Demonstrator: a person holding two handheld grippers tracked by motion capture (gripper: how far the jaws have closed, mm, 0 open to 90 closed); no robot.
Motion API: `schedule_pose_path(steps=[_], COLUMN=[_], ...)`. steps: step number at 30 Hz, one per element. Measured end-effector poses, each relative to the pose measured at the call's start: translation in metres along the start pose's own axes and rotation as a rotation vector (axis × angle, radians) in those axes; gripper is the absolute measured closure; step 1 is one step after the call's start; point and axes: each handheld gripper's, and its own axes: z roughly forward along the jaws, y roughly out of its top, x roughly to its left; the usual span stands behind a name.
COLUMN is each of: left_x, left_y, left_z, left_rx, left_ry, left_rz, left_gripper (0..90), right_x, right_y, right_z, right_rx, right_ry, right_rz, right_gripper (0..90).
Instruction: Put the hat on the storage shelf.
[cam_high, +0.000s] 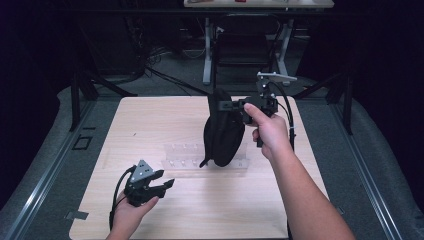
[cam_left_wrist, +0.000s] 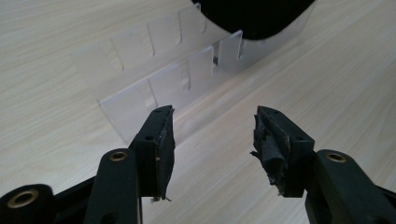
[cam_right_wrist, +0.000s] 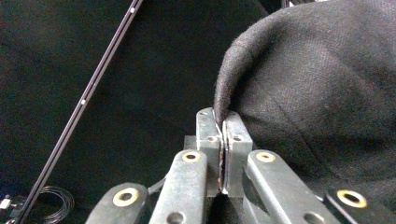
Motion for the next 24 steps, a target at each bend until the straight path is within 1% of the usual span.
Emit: schedule_pose_path(steps=[5,10,16,19,24], left_x=[-0.006,-0.015,-0.028,-0.034,-0.043], left_y=[0.015,0.031,0.043,0.048,0.058], left_z=[0.003,0.009,0.018,0.021,0.027], left_rx=[-0.026,-0.042,-0.049,-0.053,-0.060], left_ry=[-0.014,-0.020,-0.032,-0.040,-0.051], left_rz=[0.017,0.048,0.067,0.081,0.101], left_gripper=[50.3,52.1,53.8,54.6,56.0], right_x=[0.000,0.000,0.001,0.001,0.001], right_y=[0.000,-0.001,-0.001,-0.001,-0.002], right_z=[0.004,0.004,0.003,0.002,0.002], right_rx=[0.003,0.002,-0.003,0.004,0.003], right_ry=[0.007,0.003,-0.004,-0.009,-0.008], right_rz=[-0.001,-0.003,-0.009,-0.013,-0.015], right_gripper=[88.7,88.7,88.6,88.6,88.6])
